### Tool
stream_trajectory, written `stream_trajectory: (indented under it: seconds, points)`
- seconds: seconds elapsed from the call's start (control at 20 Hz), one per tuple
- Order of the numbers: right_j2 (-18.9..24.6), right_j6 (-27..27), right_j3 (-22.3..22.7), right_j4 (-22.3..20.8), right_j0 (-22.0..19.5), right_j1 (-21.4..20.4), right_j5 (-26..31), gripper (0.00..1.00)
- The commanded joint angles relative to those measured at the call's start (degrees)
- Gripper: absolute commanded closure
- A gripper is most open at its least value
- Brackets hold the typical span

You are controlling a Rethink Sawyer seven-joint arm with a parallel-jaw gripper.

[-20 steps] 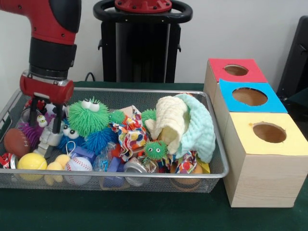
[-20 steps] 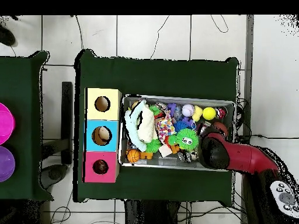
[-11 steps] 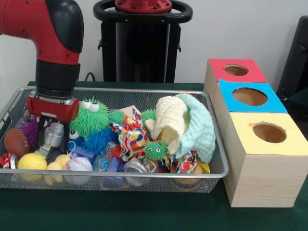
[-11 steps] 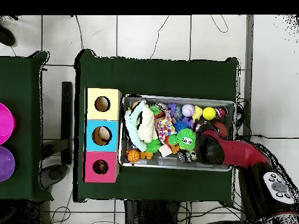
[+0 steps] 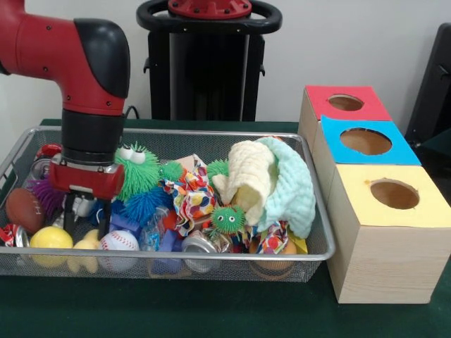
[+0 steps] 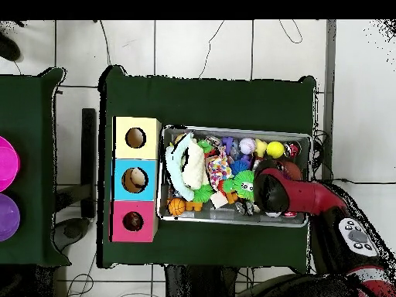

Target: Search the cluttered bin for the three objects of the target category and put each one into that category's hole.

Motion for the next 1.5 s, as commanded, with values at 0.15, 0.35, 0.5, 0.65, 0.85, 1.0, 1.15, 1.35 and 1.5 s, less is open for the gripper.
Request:
stream_trajectory:
  seconds: [0.15,0.35,0.5,0.65,0.85,1.0,1.15,1.35,1.5]
  points:
    - [4.2,0.5,-5.8,-4.4,-0.8,5.5,-2.7,0.00]
    - [3.4,1.5,-6.2,-4.6,-0.2,6.2,-3.4,0.00]
    - [0.9,2.1,-7.5,-4.6,1.4,7.3,-3.4,0.00]
    - [3.7,0.9,-7.3,-5.4,-0.6,7.9,-3.2,0.00]
    - [13.2,-1.7,-5.5,-8.3,-6.5,8.6,-2.7,0.00]
    - [16.0,-2.1,-5.8,-10.9,-8.5,10.0,-3.3,0.00]
    - [17.4,-2.0,-6.5,-12.7,-9.4,10.6,-3.4,0.00]
    - [20.1,-2.5,-7.6,-14.4,-11.1,12.1,-2.4,0.00]
    - [23.0,-3.0,-7.0,-14.5,-12.9,13.4,-0.6,0.00]
